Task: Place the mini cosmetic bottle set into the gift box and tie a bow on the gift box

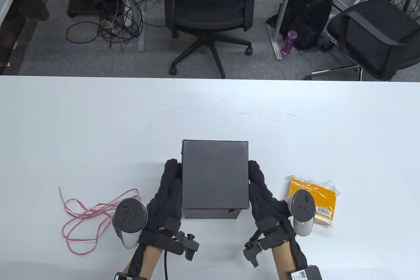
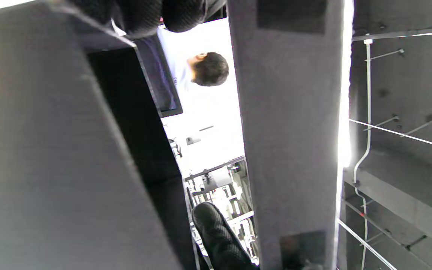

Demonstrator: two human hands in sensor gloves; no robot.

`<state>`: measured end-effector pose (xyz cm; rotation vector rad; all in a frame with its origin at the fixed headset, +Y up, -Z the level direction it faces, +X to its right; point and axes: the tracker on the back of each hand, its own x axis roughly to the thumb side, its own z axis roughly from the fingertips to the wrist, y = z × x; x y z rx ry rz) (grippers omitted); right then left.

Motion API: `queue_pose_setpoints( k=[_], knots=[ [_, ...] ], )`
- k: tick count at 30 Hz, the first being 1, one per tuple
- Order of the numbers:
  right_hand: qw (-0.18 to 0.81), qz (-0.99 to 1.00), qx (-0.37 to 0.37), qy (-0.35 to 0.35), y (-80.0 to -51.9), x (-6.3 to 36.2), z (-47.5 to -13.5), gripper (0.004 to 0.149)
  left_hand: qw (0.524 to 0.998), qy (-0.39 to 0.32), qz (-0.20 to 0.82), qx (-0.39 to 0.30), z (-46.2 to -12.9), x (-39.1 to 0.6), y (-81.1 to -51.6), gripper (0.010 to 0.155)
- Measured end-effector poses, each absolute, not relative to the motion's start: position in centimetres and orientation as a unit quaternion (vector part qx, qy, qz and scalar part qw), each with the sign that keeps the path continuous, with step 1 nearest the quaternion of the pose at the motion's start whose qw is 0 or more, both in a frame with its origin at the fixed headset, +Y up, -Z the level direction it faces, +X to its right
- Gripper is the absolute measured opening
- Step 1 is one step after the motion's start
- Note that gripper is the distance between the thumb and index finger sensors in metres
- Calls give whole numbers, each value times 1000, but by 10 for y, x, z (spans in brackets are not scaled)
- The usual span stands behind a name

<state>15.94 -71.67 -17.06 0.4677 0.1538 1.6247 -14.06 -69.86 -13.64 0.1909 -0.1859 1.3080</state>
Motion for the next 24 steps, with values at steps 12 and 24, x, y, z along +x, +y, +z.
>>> queue_pose_setpoints(
  k=[12, 24],
  knots=[
    [670, 704, 228, 62, -713, 161, -170, 58, 612, -141, 771, -106, -144, -133, -709, 74],
    [684, 689, 231, 68, -717, 162, -172, 58, 388, -186, 874, -226, -146, -117, -712, 53]
  ],
)
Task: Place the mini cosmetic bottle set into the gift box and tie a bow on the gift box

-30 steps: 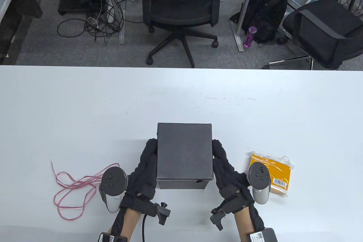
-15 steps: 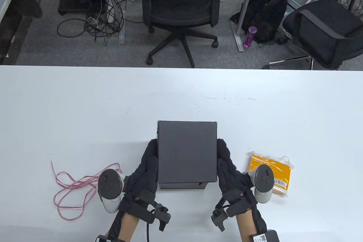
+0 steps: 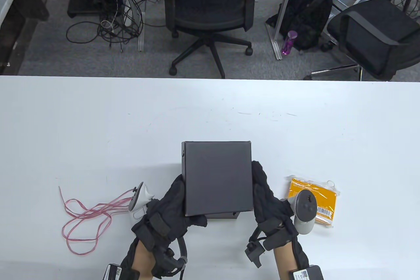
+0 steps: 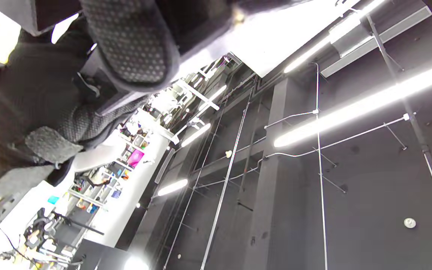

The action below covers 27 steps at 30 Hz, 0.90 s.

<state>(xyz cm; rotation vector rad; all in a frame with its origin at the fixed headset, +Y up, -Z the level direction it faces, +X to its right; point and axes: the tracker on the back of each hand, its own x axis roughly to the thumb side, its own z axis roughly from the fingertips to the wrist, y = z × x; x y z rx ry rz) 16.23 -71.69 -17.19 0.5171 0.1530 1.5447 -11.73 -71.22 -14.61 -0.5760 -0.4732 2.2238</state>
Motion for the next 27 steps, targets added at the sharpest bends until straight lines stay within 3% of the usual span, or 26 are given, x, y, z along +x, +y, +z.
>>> queue_pose_setpoints(
  k=[12, 17, 20, 27],
  knots=[
    [687, 689, 226, 53, -714, 165, -172, 58, 449, -143, 861, -192, -149, -127, -710, 49],
    [666, 712, 222, 21, -710, 170, -170, 58, 461, -161, 857, -164, -151, -131, -706, 49],
    [662, 723, 198, -2, -711, 180, -172, 58, 502, -184, 838, -112, -152, -143, -696, 49],
    [634, 760, 132, -44, -723, 202, -178, 58, 679, -179, 709, 55, -148, -188, -668, 51]
  ],
)
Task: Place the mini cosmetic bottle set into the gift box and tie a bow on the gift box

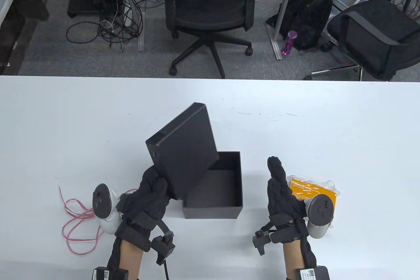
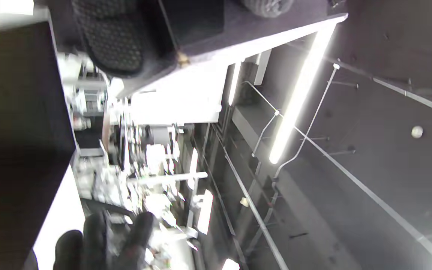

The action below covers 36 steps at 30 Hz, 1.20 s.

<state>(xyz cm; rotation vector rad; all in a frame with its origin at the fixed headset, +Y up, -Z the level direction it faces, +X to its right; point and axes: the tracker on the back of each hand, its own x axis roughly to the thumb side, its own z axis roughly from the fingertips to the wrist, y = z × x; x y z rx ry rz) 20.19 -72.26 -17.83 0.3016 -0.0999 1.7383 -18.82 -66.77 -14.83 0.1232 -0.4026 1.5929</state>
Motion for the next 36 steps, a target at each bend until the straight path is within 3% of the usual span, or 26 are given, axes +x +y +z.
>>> queue_pose_setpoints(
  k=[5, 8, 12, 16, 19, 23, 28, 36],
  knots=[
    [574, 809, 91, -88, -729, 207, -179, 61, 807, -96, 562, 153, -144, -209, -661, 56],
    [505, 851, 69, -124, -728, 209, -178, 66, 892, -12, 410, 192, -147, -217, -663, 55],
    [416, 895, 67, -144, -727, 205, -176, 65, 933, 61, 308, 178, -169, -224, -672, 55],
    [345, 923, 78, -153, -725, 198, -175, 63, 972, 87, 190, 106, -211, -228, -690, 54],
    [320, 931, 82, -154, -726, 197, -175, 62, 988, 109, 105, 37, -239, -229, -710, 52],
    [330, 930, 73, -145, -730, 199, -176, 61, 990, 135, 35, 2, -260, -230, -736, 52],
    [335, 930, 72, -137, -731, 198, -177, 61, 987, 154, 24, -39, -273, -230, -761, 52],
    [330, 933, 75, -123, -733, 196, -179, 57, 991, 116, 69, -19, -264, -222, -749, 56]
  ],
)
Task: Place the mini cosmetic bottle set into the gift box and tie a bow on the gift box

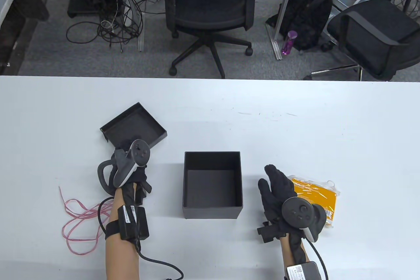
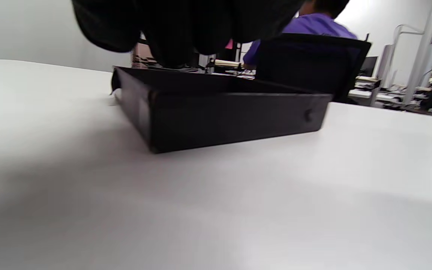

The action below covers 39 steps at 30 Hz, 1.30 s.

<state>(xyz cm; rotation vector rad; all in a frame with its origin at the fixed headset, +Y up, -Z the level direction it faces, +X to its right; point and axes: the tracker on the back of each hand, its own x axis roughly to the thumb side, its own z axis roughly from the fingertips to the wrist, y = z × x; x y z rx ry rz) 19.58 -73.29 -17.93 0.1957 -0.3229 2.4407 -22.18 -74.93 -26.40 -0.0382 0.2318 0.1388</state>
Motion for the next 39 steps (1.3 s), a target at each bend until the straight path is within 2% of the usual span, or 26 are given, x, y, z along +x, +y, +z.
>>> queue_pose_setpoints(
  k=[3, 6, 10, 15, 22, 25, 30, 32, 36, 39],
  knots=[
    [313, 939, 84, -112, -734, 192, -180, 58, 996, 61, 59, -23, -246, -204, -732, 60],
    [284, 947, 94, -116, -732, 189, -180, 58, 998, 9, 62, 22, -219, -187, -711, 62],
    [216, 964, 107, -115, -730, 186, -179, 59, 987, -34, 120, 98, -178, -172, -697, 64],
    [157, 976, 96, -113, -727, 189, -179, 61, 990, -50, 110, 77, -152, -158, -701, 67],
    [94, 992, 9, -87, -725, 219, -182, 73, 995, -52, 64, 57, -151, -157, -726, 66],
    [62, 996, -48, -42, -727, 234, -185, 86, 998, -40, 46, 27, -155, -161, -741, 67],
    [30, 987, -118, 106, -740, 246, -190, 110, 999, -32, 40, 3, -159, -165, -752, 67],
    [25, 979, -127, 155, -748, 245, -192, 114, 999, -32, 45, 2, -160, -166, -752, 67],
    [9, 973, -120, 199, -761, 240, -195, 111, 998, -32, 49, 1, -161, -166, -752, 67],
    [-39, 970, -109, 215, -766, 234, -198, 108, 998, -31, 48, 4, -162, -167, -752, 68]
  ],
)
